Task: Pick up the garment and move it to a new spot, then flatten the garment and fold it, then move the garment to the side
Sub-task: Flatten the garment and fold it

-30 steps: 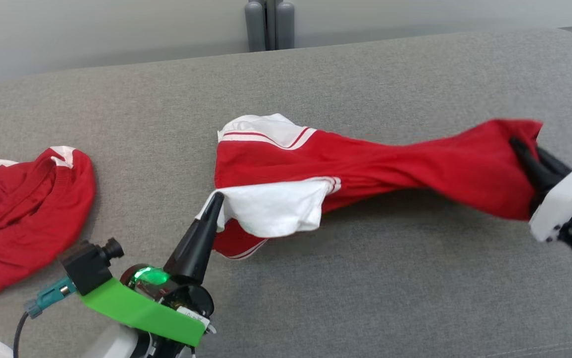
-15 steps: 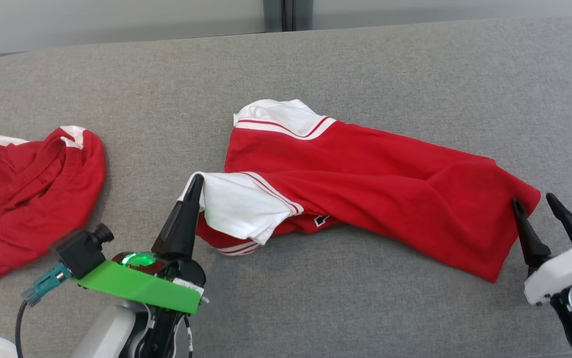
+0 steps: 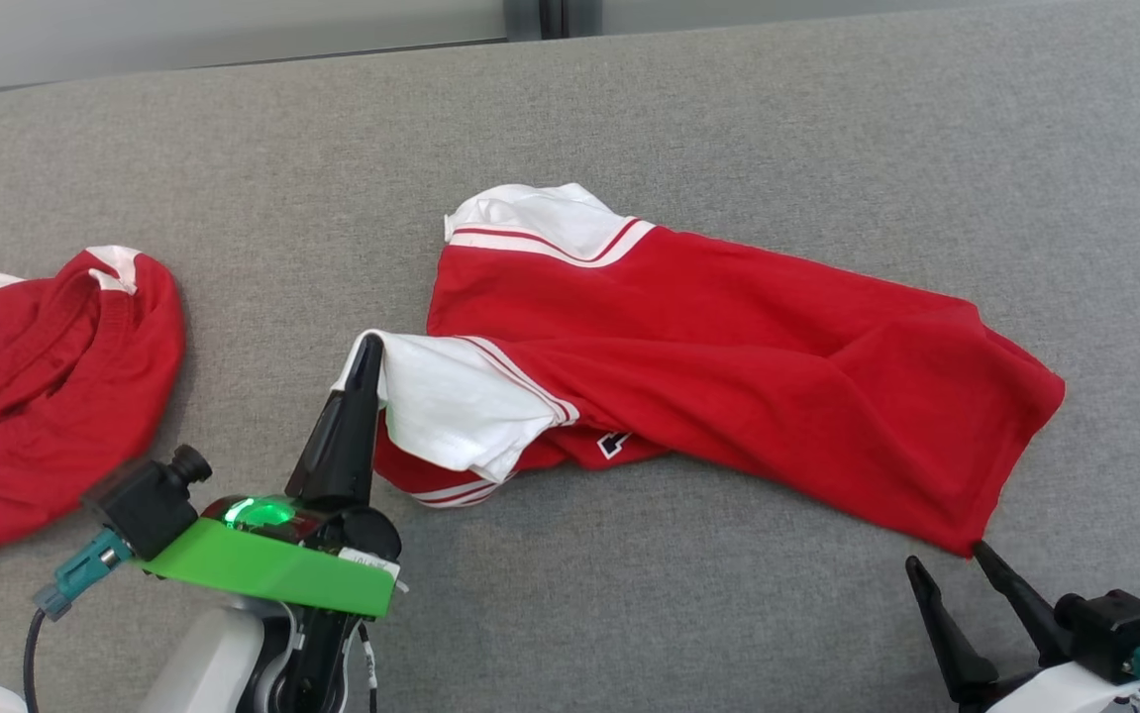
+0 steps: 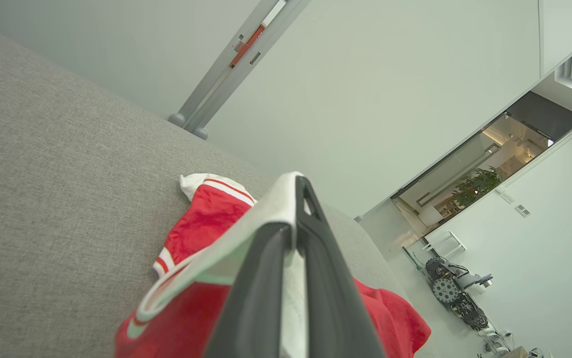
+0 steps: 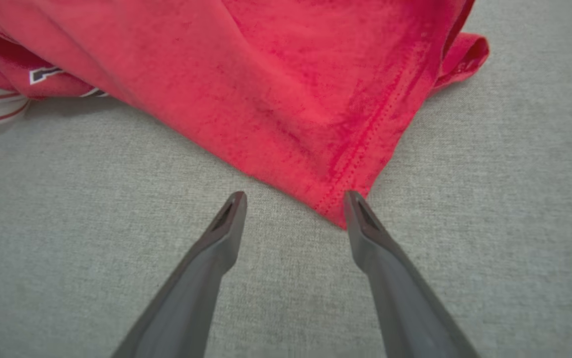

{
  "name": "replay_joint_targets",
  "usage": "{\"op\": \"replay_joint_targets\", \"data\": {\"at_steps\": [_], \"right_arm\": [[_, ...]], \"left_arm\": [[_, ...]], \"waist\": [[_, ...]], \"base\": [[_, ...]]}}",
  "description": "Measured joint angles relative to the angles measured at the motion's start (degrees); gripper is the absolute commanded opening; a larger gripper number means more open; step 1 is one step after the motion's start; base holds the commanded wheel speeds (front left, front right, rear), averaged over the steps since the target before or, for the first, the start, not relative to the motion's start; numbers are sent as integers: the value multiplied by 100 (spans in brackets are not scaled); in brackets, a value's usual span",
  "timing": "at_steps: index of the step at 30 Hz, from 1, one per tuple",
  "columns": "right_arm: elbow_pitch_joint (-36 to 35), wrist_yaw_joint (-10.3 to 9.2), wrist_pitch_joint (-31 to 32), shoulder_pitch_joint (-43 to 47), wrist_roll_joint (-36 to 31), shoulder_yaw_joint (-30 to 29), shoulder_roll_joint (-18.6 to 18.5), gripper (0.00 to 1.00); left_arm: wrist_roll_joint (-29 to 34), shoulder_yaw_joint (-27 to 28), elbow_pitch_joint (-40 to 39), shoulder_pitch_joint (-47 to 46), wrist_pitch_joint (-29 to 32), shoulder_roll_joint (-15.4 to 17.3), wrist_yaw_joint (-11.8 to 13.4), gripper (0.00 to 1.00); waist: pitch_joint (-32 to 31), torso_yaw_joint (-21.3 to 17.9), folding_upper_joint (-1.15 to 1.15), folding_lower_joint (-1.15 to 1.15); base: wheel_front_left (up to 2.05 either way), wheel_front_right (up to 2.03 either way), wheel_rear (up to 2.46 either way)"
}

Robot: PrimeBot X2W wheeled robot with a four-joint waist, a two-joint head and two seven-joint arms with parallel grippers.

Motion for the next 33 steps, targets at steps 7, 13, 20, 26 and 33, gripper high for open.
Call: {"op": "replay_joint_targets", "data": {"at_steps": [7,13,20,26,33], "right_arm": [[385,0,119,-210,-127,18,140,100],[850,0,354,-570,-233,26,193,78],[1076,0,258,-971,-331,-21,254,0],[210,0,60,-1102,-279,-196,-177,0],[-1040,0,400,-1551,0,-563,-833,0]], "left_arm": [[16,-44,36,-4,1,1,0,0],[9,-71,45,2,1,-16,0,0],[-2,-83,25,7,0,-58,0,0],[37,-105,-282,5,1,171,0,0],[-189,-197,-1068,-227,77,897,0,0]], "waist": [[-68,73,0,0],[-132,145,0,0],[-200,166,0,0],[-379,84,0,0],[-708,-58,0,0]], "base": [[0,0,0],[0,0,0],[0,0,0],[0,0,0],[0,0,0]]}}
